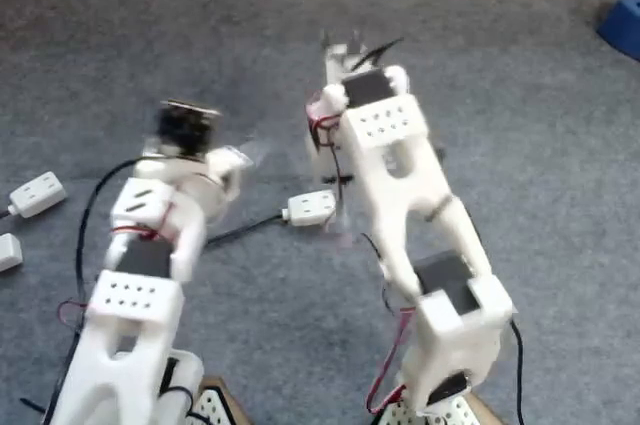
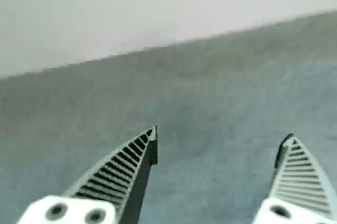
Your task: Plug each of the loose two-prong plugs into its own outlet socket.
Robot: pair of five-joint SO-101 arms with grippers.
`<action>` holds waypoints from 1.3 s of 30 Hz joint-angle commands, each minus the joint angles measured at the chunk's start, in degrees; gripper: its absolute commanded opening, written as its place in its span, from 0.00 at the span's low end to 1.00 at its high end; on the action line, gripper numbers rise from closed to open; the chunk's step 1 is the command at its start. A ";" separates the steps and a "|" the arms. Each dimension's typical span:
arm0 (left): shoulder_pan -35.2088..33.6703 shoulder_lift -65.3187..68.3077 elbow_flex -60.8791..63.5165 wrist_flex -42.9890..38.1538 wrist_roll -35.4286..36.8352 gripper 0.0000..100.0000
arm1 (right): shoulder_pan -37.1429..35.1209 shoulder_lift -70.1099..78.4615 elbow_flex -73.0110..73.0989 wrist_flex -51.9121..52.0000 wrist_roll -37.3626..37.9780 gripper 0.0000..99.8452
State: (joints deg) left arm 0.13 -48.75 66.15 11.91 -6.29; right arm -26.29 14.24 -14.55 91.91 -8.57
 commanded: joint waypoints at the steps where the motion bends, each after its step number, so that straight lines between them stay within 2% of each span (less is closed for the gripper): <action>1: -0.48 -0.48 -0.31 -1.23 -0.26 0.35 | 1.10 -2.24 -0.57 -0.84 0.79 0.01; 12: -0.48 -0.75 3.65 -1.32 -0.26 0.35 | 5.58 -2.68 -2.24 -2.68 0.88 0.01; 15: -0.48 -0.57 4.26 -1.32 -0.35 0.35 | 7.25 -2.77 -7.78 -1.45 0.62 0.01; 19: -0.48 -0.48 4.26 -1.32 -0.35 0.35 | 11.21 -2.42 -20.97 5.05 1.58 0.01; 22: -0.66 -0.48 4.35 -1.14 -0.35 0.35 | 16.48 -2.15 -26.42 8.92 9.41 0.01; 25: -2.59 -0.48 5.32 -1.05 -0.35 0.35 | 24.40 -2.33 -17.63 9.10 15.47 0.01; 27: -3.47 -0.48 6.02 -0.18 -3.16 0.35 | 26.42 -2.77 -10.24 9.10 18.81 0.02; 29: -2.68 -0.48 5.76 4.22 -7.74 0.35 | 25.45 -3.74 -2.59 9.19 24.44 0.06; 32: -1.80 -0.48 3.47 12.84 -11.34 0.35 | 19.38 -8.75 8.04 8.84 32.88 0.13; 35: -2.07 -0.48 -1.27 24.09 -11.96 0.35 | 14.02 -15.52 16.31 5.14 41.41 0.17; 39: -1.71 -0.84 -6.99 37.10 -12.84 0.35 | 12.26 -23.60 23.87 -1.80 50.37 0.18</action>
State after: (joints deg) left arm -2.42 -48.66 64.22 40.13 -17.63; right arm -13.01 -1.93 5.85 94.11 35.21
